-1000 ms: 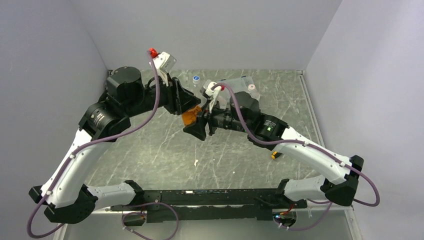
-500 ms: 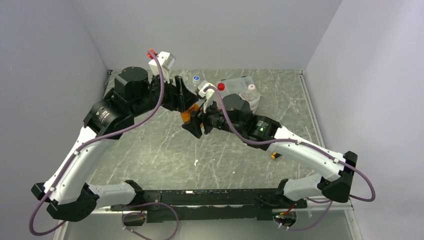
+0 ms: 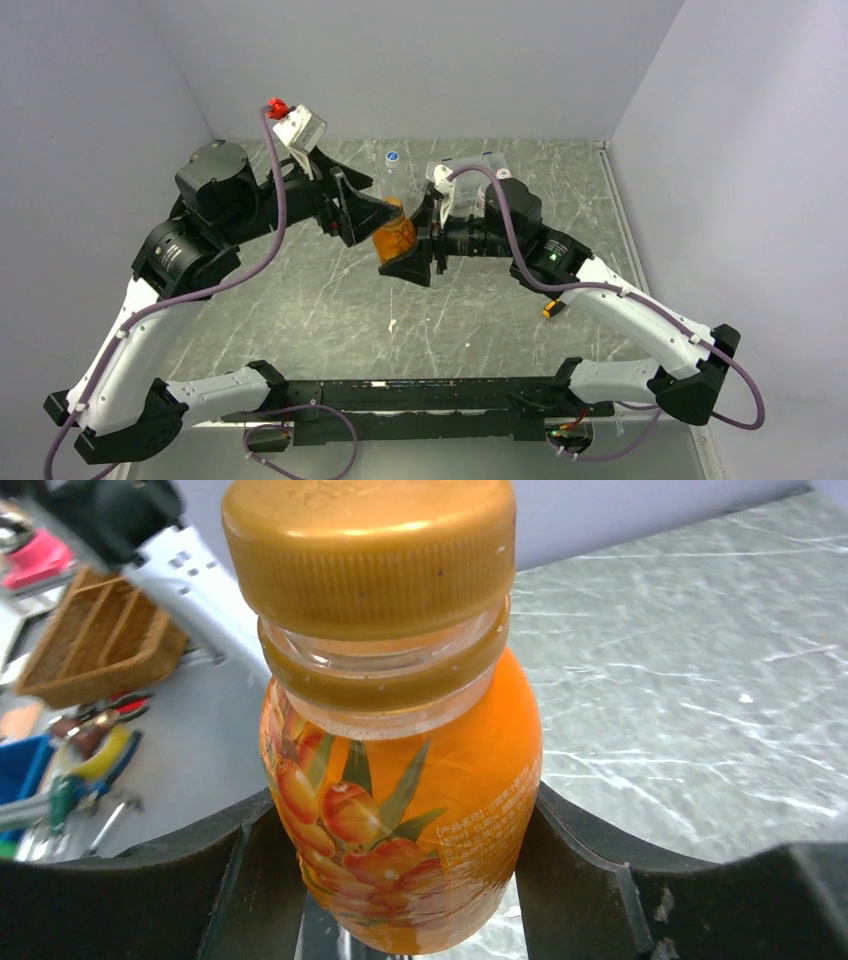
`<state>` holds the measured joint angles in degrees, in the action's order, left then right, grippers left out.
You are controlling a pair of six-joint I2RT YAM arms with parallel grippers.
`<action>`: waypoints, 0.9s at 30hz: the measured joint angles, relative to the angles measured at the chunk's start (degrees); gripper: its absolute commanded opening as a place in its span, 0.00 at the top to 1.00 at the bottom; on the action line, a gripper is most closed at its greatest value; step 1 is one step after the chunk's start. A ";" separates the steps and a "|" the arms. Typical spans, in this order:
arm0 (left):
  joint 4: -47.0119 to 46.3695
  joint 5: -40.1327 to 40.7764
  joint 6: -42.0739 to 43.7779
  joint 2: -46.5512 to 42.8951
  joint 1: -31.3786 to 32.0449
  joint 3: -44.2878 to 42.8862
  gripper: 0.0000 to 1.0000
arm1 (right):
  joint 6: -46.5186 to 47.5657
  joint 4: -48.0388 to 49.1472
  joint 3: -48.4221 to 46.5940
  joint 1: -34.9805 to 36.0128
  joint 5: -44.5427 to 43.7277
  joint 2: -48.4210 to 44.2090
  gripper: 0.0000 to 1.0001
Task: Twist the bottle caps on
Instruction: Screw the bottle cap onto the plastic bottle.
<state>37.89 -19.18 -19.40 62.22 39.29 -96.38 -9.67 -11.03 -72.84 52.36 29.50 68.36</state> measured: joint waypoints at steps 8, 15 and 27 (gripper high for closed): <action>-3.39 -13.35 0.72 0.13 -0.37 -0.09 0.05 | -3.06 3.48 2.40 -2.43 15.43 -2.84 0.85; -8.33 -25.49 0.09 1.46 -0.83 0.00 0.09 | -4.79 5.49 2.40 -2.49 22.05 -3.30 0.85; -16.20 -34.49 -1.99 1.38 -1.57 4.37 0.22 | -6.38 8.33 2.40 -2.51 23.58 -3.78 0.85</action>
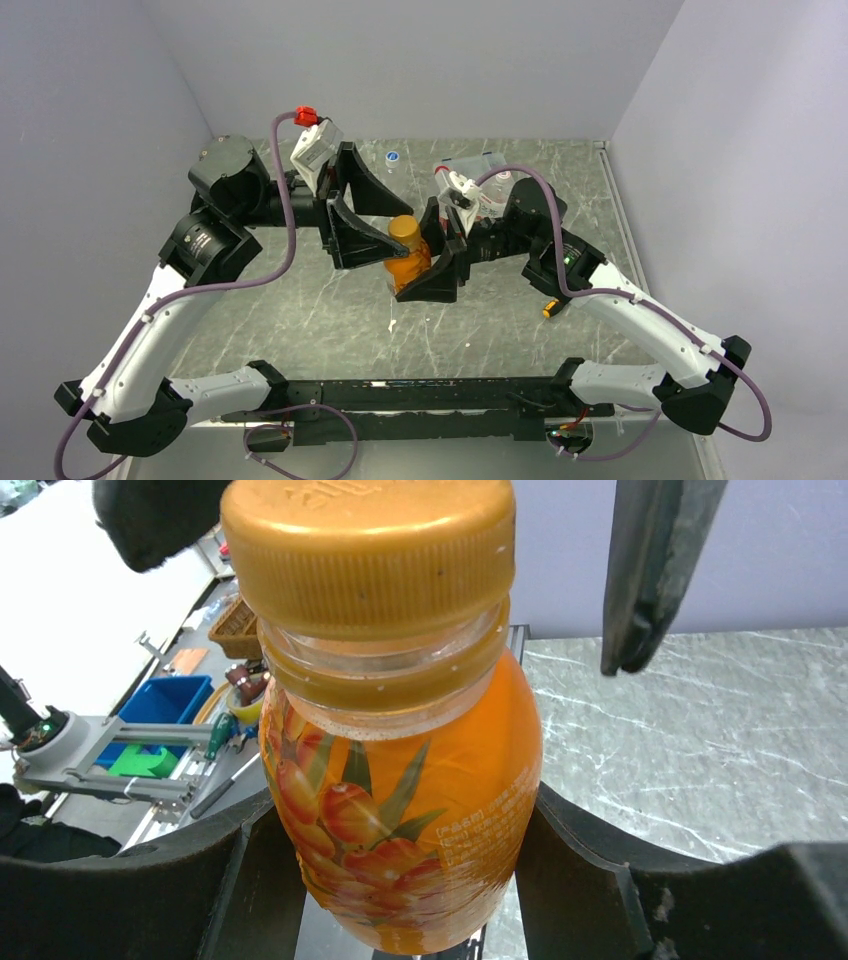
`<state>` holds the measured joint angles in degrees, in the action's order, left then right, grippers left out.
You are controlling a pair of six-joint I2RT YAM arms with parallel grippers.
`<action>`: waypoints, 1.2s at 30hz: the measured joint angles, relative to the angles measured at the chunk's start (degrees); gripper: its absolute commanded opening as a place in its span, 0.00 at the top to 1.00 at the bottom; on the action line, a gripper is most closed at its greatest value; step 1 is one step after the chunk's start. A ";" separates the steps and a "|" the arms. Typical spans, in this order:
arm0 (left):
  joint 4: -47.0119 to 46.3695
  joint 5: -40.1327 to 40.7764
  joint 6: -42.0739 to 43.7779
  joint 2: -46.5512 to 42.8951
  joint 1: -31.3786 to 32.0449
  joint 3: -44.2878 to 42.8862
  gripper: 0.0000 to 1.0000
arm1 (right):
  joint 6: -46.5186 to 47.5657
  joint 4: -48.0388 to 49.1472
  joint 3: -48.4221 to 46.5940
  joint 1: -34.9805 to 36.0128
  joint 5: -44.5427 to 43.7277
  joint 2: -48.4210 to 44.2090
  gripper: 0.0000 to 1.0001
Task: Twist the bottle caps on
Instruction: Screw the bottle cap onto the plastic bottle.
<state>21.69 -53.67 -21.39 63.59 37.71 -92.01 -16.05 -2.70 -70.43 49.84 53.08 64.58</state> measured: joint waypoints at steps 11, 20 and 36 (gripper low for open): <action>-6.40 -2.01 -3.58 -0.15 -0.42 3.13 0.43 | -0.04 0.81 0.00 0.00 -0.57 -0.11 0.85; -7.17 -1.18 -3.96 -0.44 -0.68 3.74 0.74 | 0.37 0.28 -0.07 0.11 -3.21 -0.09 0.87; 12.92 17.70 1.86 4.00 -1.57 -5.75 0.91 | 4.96 -11.56 -4.61 2.14 -28.72 2.75 0.88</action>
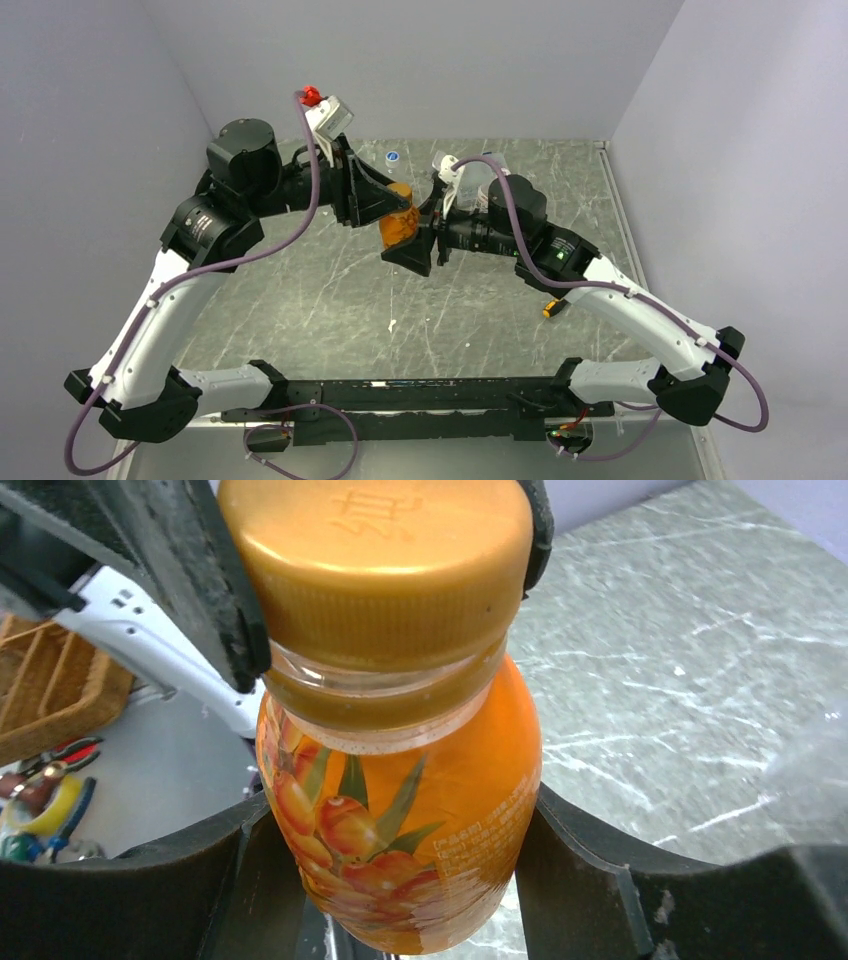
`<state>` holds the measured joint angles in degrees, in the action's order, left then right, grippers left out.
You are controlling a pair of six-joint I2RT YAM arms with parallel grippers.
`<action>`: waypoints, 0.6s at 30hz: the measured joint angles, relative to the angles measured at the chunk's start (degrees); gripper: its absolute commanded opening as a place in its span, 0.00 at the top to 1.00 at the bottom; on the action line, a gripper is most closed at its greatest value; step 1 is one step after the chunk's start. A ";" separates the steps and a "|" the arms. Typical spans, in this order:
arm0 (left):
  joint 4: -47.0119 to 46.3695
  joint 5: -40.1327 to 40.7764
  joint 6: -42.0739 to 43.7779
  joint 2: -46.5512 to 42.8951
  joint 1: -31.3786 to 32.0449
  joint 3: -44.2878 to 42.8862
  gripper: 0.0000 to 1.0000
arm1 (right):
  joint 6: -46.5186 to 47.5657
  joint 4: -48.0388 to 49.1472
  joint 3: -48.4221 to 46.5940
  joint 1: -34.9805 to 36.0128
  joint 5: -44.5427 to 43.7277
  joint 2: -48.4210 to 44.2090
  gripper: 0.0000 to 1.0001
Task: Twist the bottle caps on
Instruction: Screw the bottle cap onto the plastic bottle.
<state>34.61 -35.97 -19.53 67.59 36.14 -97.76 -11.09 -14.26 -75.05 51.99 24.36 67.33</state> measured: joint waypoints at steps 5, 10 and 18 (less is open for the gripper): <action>2.54 3.52 0.79 0.66 -0.07 -0.24 0.91 | 0.02 -1.62 0.00 0.39 -3.98 0.68 0.88; 1.86 3.19 1.11 0.02 -0.07 0.74 0.91 | -0.44 -1.27 0.15 0.11 -2.12 0.68 0.88; -1.57 -5.53 1.36 -3.08 -0.07 3.17 0.94 | -1.79 4.17 2.23 -1.62 13.94 -0.59 0.88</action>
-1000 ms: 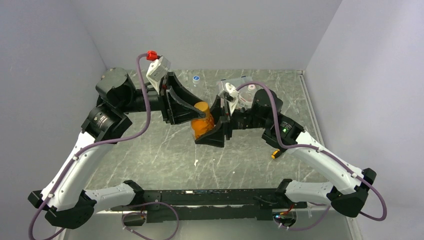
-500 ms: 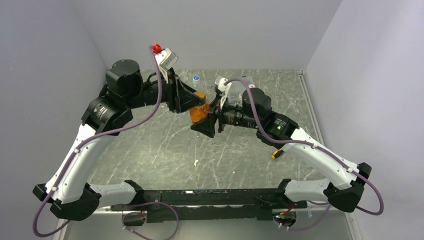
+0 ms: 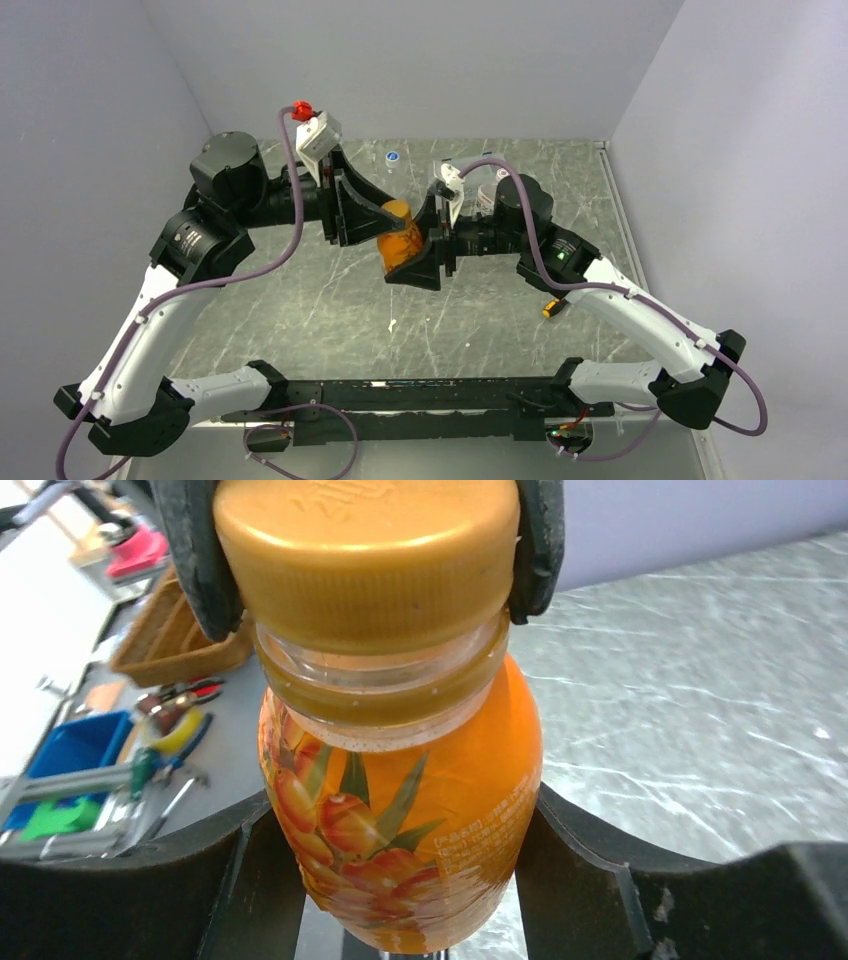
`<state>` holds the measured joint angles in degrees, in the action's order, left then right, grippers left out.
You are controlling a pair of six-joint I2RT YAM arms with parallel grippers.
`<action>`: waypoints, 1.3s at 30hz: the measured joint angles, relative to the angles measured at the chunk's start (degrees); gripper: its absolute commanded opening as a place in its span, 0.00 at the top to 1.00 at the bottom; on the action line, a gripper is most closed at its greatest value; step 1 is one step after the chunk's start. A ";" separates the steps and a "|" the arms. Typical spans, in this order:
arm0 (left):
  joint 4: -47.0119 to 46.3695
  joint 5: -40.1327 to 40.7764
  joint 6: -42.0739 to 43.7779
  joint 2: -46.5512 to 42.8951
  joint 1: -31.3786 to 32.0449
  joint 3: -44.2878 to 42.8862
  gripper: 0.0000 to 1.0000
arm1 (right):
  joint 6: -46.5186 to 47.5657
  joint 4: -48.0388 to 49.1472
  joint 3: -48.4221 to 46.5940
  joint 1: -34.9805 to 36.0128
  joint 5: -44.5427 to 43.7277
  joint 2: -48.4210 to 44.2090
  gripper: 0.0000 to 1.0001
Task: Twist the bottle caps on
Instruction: Screw the bottle cap onto the plastic bottle.
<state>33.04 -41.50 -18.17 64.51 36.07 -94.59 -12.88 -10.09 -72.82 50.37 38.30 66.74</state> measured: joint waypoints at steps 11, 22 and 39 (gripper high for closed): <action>-4.57 -13.66 -1.09 -1.31 0.13 1.79 0.91 | -2.67 3.80 0.02 -0.20 17.84 0.59 0.87; -3.63 -17.14 -0.83 -1.14 0.17 1.66 0.25 | -2.51 3.61 -0.33 -0.20 22.34 1.16 0.86; -0.09 13.49 2.01 -7.43 0.72 2.67 0.08 | 3.56 -1.44 -0.70 -0.50 -5.49 0.11 0.85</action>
<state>32.95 -28.01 -16.16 57.08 36.80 -91.92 -9.32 -11.53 -73.52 49.87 32.82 66.85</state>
